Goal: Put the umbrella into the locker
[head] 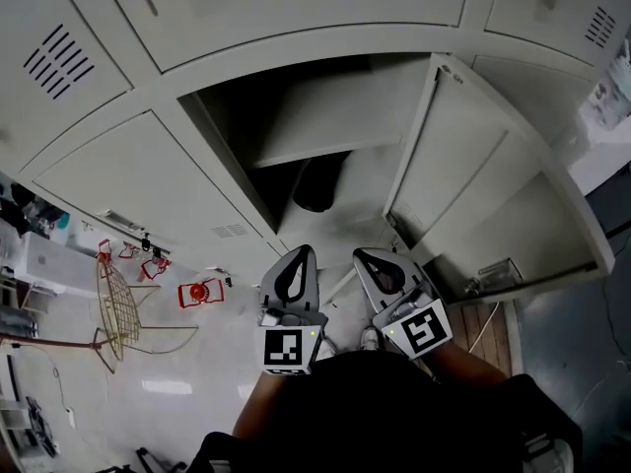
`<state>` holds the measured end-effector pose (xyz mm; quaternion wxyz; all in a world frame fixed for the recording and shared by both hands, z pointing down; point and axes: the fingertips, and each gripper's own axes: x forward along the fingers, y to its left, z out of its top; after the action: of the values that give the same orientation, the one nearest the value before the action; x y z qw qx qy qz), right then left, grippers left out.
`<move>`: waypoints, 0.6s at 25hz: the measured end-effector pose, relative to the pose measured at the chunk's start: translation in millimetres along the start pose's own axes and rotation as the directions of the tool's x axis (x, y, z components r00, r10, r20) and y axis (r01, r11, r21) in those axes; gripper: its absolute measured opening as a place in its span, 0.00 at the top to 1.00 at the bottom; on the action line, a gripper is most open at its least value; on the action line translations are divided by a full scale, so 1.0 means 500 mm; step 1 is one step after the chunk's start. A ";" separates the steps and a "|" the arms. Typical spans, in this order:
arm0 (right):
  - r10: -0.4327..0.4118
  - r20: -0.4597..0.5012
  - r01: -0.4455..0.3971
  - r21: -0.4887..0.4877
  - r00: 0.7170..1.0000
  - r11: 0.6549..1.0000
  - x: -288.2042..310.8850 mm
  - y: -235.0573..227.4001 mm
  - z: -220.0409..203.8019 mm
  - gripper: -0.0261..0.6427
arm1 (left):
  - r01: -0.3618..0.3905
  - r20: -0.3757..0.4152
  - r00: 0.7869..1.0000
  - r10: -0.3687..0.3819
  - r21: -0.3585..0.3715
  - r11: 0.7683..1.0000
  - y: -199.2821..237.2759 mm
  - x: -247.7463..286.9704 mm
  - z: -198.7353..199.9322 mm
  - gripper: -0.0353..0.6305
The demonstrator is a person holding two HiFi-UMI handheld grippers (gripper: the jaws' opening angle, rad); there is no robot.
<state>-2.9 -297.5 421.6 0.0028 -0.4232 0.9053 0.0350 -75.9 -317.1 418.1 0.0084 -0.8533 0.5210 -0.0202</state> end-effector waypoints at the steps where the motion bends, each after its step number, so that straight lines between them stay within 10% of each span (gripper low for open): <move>1: -0.002 0.000 0.002 0.002 1.000 1.000 0.000 0.001 0.001 0.96 | 0.000 -0.002 1.000 0.000 -0.006 1.000 0.001 -0.008 -0.003 0.96; 15: -0.021 0.020 0.021 -0.029 1.000 0.999 0.006 0.008 0.018 0.96 | 0.062 0.010 0.998 -0.062 -0.013 0.998 -0.025 -0.065 0.027 0.96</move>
<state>-8.2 -296.7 412.7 0.0060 -0.4323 0.9002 0.0526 -79.1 -282.6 404.2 0.0048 -0.8693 0.4942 -0.0128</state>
